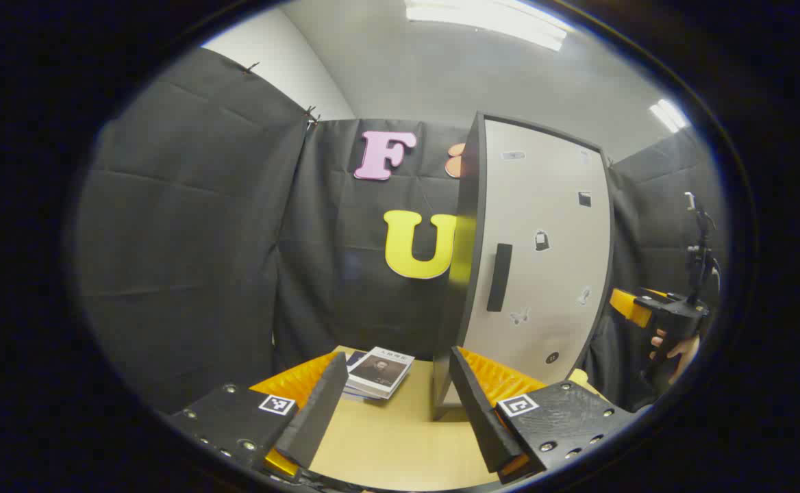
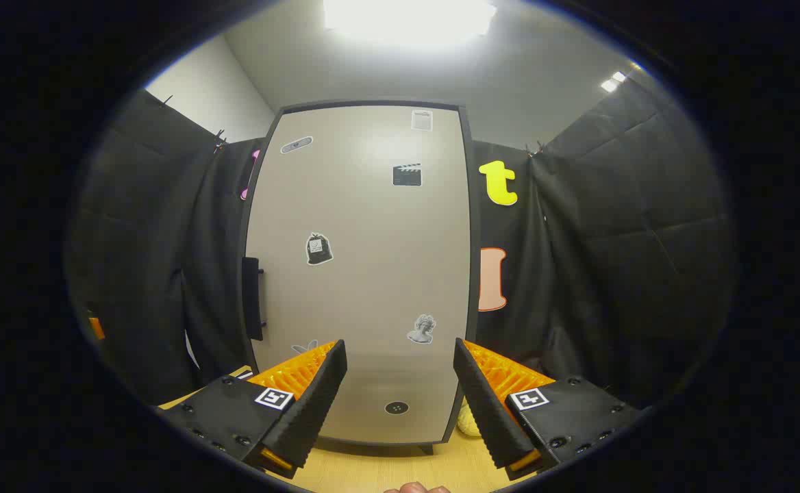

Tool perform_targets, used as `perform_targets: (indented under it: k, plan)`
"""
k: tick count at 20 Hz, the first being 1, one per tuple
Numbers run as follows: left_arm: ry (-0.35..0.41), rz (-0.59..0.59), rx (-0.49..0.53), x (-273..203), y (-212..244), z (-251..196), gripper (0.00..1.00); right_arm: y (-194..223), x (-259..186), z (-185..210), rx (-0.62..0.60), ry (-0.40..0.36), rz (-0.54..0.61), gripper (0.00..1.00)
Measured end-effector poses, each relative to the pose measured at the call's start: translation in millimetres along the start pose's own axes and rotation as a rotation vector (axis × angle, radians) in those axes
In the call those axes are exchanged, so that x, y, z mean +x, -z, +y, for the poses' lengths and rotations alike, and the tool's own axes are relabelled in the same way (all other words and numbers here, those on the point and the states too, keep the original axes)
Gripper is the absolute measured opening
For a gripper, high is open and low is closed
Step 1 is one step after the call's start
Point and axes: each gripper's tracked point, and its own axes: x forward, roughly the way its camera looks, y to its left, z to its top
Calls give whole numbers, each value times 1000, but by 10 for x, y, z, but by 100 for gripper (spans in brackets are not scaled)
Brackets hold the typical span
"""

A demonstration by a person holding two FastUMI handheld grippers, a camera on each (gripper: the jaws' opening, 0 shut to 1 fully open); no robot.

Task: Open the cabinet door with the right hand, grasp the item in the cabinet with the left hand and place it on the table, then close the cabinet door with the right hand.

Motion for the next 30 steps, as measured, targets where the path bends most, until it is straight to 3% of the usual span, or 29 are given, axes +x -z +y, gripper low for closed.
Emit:
perform_targets:
  k: [4,6,10,11,12,14,20,22,30]
  plan:
    - [-16,18,4,20,146,29,92,20,44,64,13,-15,10,97]
    - [-10,32,-5,6,208,24,88,6,54,104,9,-21,11,97]
    - [-4,33,-20,15,296,-5,92,-69,89,179,-3,-23,5,99]
    - [1,31,-24,21,312,-17,88,-93,93,199,-2,-23,5,99]
    - [8,29,-29,30,340,-31,92,-120,105,218,-1,-22,4,97]
    - [19,22,-33,46,373,-51,89,-190,118,262,2,-21,-2,99]
    - [16,58,-79,-37,587,129,92,-485,206,476,29,-43,-32,99]
    - [10,66,-91,-22,633,184,88,-589,271,597,45,-58,-37,99]
    - [-21,114,-81,-74,876,413,92,-926,683,1390,75,-195,-42,98]
